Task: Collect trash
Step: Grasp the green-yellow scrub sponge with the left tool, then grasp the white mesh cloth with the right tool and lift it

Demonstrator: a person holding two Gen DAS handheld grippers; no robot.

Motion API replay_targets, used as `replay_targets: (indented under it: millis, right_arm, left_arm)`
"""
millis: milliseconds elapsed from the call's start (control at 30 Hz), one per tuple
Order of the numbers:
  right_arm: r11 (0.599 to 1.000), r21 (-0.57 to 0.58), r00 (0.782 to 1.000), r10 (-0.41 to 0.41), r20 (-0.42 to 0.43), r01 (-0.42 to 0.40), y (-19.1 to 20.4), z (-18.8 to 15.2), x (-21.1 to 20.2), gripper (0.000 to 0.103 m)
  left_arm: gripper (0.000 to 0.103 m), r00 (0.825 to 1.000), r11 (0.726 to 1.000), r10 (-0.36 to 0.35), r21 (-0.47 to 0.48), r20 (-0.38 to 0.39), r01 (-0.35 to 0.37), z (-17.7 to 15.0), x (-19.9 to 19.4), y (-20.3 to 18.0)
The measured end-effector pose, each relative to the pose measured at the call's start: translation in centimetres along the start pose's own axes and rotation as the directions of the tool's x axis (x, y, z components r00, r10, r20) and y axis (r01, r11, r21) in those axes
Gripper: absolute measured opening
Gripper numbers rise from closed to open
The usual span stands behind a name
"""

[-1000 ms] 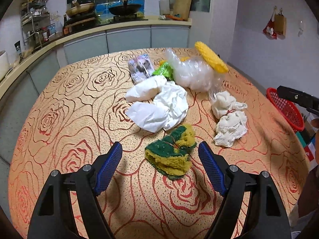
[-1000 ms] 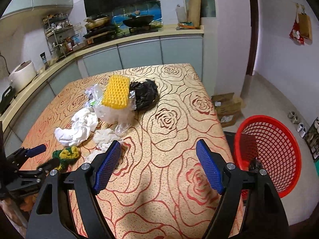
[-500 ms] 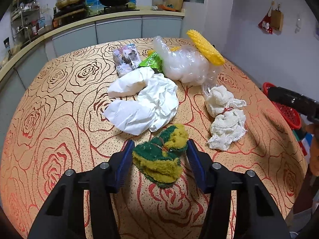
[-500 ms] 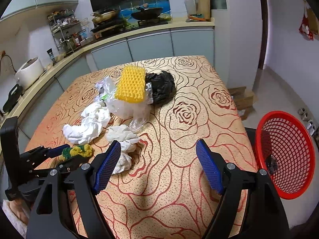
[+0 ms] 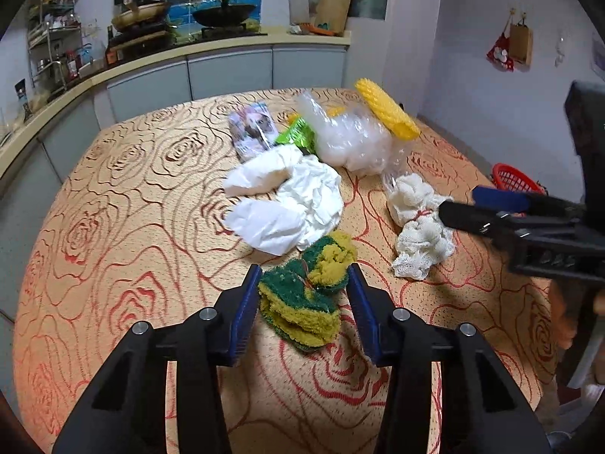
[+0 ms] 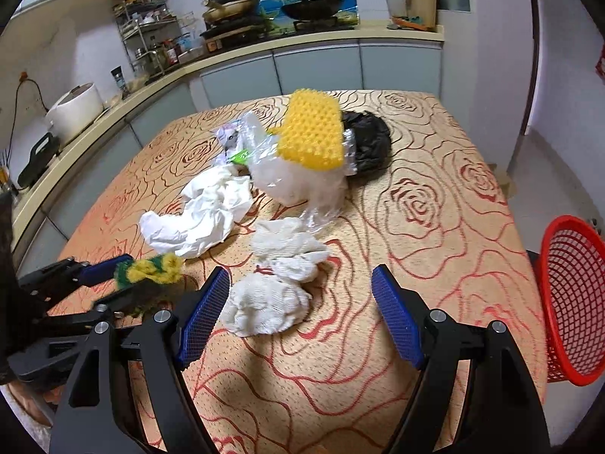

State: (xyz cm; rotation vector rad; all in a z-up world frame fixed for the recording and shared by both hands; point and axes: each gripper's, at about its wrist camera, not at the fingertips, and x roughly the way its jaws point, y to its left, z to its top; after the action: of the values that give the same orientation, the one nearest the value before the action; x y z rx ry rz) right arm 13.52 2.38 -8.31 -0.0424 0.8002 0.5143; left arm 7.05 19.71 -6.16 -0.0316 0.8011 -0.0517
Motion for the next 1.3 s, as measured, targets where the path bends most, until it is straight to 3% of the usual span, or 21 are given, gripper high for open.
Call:
replay_targets:
  millis: [733, 1300]
  right_arm:
    - [0.999, -0.032, 0.998, -0.016, -0.057, 0.014, 1.5, 0.2, 3.6, 0.036]
    - [0.999, -0.005, 0.994, -0.043, 0.097, 0.044, -0.3, 1.3, -2.6, 0.033]
  left_arm:
    - [0.044, 0.995, 0.994, 0.067, -0.088, 0.068, -0.061, 0.8, -2.1, 2.9]
    - [0.044, 0.987, 0.994, 0.085, -0.080, 0.135, -0.074, 2.1, -4.0, 1.3]
